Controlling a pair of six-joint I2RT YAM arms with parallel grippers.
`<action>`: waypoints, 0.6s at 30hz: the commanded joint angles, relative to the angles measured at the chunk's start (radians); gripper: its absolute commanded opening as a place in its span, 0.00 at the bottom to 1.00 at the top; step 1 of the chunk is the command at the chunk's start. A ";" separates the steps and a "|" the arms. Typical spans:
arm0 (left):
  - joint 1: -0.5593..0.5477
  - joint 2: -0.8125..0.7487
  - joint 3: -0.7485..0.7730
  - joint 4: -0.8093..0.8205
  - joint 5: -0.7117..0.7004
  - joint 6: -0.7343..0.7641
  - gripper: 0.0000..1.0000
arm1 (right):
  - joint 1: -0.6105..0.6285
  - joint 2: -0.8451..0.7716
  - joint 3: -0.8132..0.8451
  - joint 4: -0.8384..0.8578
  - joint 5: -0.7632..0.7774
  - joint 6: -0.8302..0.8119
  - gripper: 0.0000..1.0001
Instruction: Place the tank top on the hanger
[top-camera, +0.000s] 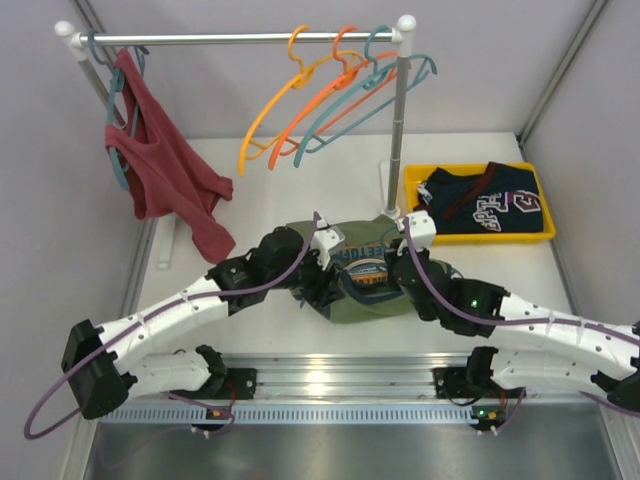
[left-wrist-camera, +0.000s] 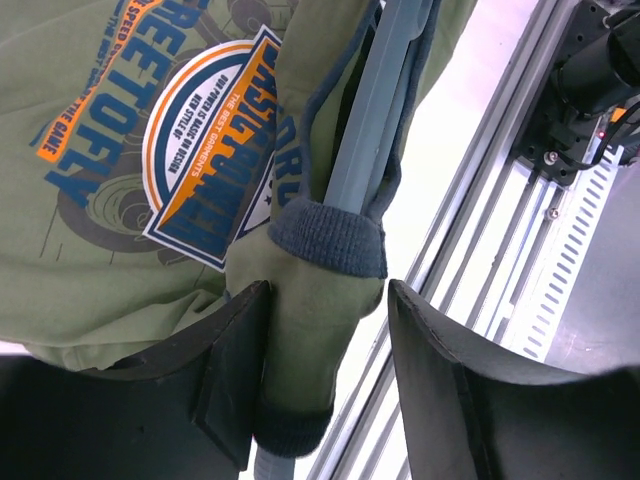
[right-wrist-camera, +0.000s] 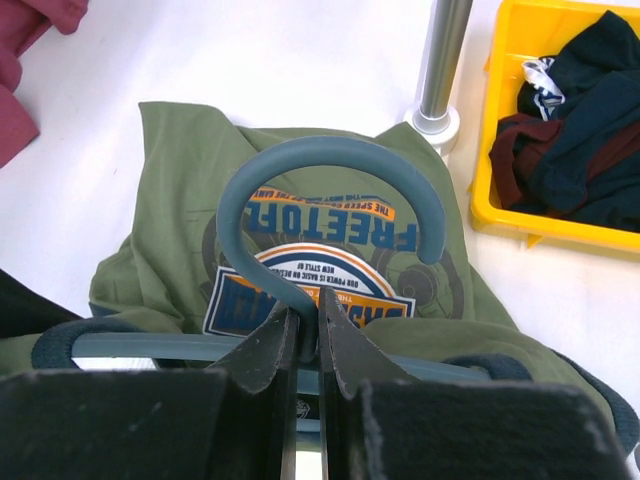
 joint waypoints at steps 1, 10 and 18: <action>-0.006 -0.016 -0.035 0.106 0.032 -0.017 0.55 | 0.018 0.002 0.082 0.035 0.006 -0.020 0.00; -0.008 -0.056 -0.111 0.232 0.042 -0.068 0.13 | 0.016 0.041 0.131 0.017 -0.007 -0.051 0.00; -0.021 -0.096 -0.199 0.359 0.011 -0.126 0.00 | 0.018 0.082 0.157 0.006 -0.014 -0.046 0.00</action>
